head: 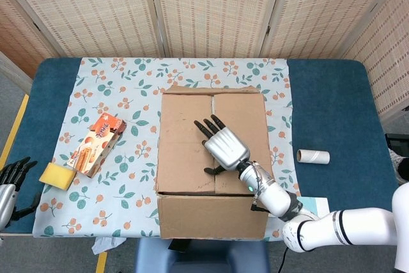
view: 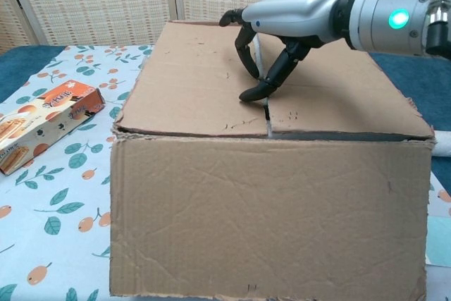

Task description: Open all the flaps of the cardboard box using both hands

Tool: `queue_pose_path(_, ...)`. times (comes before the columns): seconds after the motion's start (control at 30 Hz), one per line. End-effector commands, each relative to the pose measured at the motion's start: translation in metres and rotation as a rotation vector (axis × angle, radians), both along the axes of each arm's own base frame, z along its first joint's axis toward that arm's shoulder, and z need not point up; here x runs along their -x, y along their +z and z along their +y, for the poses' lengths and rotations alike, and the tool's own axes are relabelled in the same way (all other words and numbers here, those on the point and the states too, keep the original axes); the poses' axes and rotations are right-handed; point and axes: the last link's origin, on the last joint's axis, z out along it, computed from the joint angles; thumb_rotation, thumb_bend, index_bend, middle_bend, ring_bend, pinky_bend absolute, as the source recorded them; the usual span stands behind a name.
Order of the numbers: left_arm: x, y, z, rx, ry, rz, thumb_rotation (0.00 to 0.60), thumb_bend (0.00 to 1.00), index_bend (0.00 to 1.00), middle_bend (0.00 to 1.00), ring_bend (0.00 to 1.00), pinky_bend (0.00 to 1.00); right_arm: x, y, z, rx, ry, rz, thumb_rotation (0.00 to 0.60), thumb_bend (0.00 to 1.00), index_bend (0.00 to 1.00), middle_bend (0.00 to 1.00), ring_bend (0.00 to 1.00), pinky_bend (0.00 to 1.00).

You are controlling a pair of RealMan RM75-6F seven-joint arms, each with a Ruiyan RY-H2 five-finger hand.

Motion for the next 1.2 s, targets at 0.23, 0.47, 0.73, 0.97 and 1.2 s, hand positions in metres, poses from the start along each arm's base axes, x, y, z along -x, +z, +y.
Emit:
queue_pose_path(0.23, 0.000, -0.001, 0.000, -0.002, -0.004, 0.006, 0.600, 0.51, 0.14, 0.09, 0.00, 0.00, 0.006, 0.009, -0.002, 0.013, -0.025, 0.001, 0.330, 0.20, 0.52, 0.00, 0.00, 0.00)
queue_pose_path(0.47, -0.001, -0.002, 0.001, -0.002, -0.005, 0.018, 0.600, 0.51, 0.14, 0.09, 0.00, 0.00, 0.006, 0.026, 0.001, 0.040, -0.023, -0.039, 0.330, 0.21, 0.52, 0.00, 0.00, 0.00)
queue_pose_path(0.73, 0.001, -0.004, 0.003, -0.002, 0.006, 0.032, 0.600, 0.51, 0.14, 0.09, 0.00, 0.00, 0.010, 0.060, 0.015, 0.094, -0.019, -0.106, 0.329, 0.21, 0.52, 0.00, 0.00, 0.00)
queue_pose_path(0.97, -0.002, -0.012, 0.006, 0.006, 0.003, 0.081, 0.600, 0.51, 0.14, 0.09, 0.00, 0.00, 0.027, 0.102, 0.035, 0.161, -0.025, -0.154, 0.329, 0.20, 0.52, 0.00, 0.00, 0.00)
queue_pose_path(1.2, -0.003, -0.021, 0.009, 0.014, 0.017, 0.120, 0.600, 0.51, 0.14, 0.09, 0.00, 0.00, 0.060, 0.145, 0.059, 0.235, -0.066, -0.202, 0.329, 0.20, 0.52, 0.00, 0.00, 0.00)
